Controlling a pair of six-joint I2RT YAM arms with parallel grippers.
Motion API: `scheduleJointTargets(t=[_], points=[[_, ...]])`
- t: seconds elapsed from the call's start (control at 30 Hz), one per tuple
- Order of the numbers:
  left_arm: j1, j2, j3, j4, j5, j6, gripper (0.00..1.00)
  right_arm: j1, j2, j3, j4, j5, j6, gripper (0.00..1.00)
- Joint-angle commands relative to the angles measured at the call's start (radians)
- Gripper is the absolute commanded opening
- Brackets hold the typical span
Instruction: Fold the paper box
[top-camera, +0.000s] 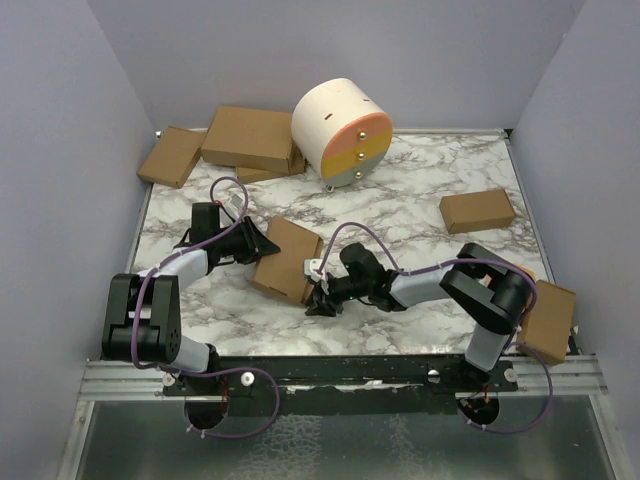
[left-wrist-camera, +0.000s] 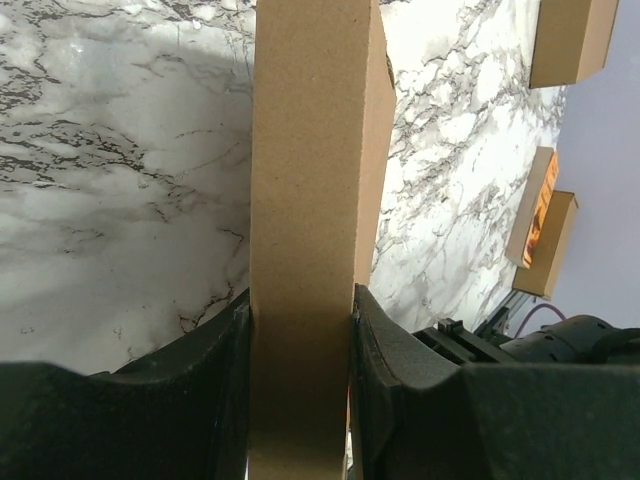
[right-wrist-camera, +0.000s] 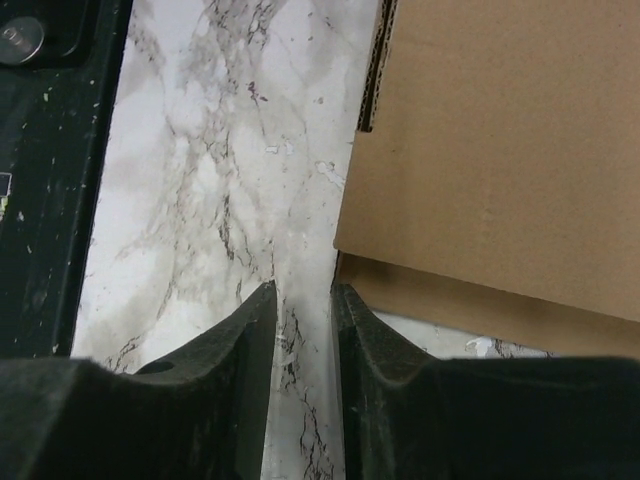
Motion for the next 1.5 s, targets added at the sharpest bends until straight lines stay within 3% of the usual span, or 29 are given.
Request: scheduleJointTargets(t=[0.0, 0.2, 0.43, 0.77, 1.07, 1.47], points=[[-0.011, 0.005, -0.025, -0.172, -0.240, 0.072, 0.00, -0.019, -0.062, 0.006, -0.100, -0.069, -0.068, 0.30], [-0.048, -0.035, -0.023, -0.179, -0.294, 0.113, 0.00, -0.081, -0.114, 0.085, -0.305, -0.173, -0.127, 0.31], [-0.200, -0.116, -0.008, -0.216, -0.486, 0.186, 0.00, -0.224, -0.137, 0.445, -0.844, -0.283, -0.259, 0.31], [-0.355, -0.093, 0.140, -0.442, -0.736, 0.149, 0.00, -0.442, -0.078, 0.953, -1.361, -0.307, -0.279, 0.30], [-0.588, 0.002, 0.354, -0.676, -1.038, 0.105, 0.00, -0.582, -0.270, 0.866, -1.218, -0.309, -0.115, 0.30], [-0.867, 0.333, 0.643, -1.001, -1.328, -0.021, 0.00, -0.832, -0.616, 0.486, -0.876, -0.325, 0.091, 0.31]])
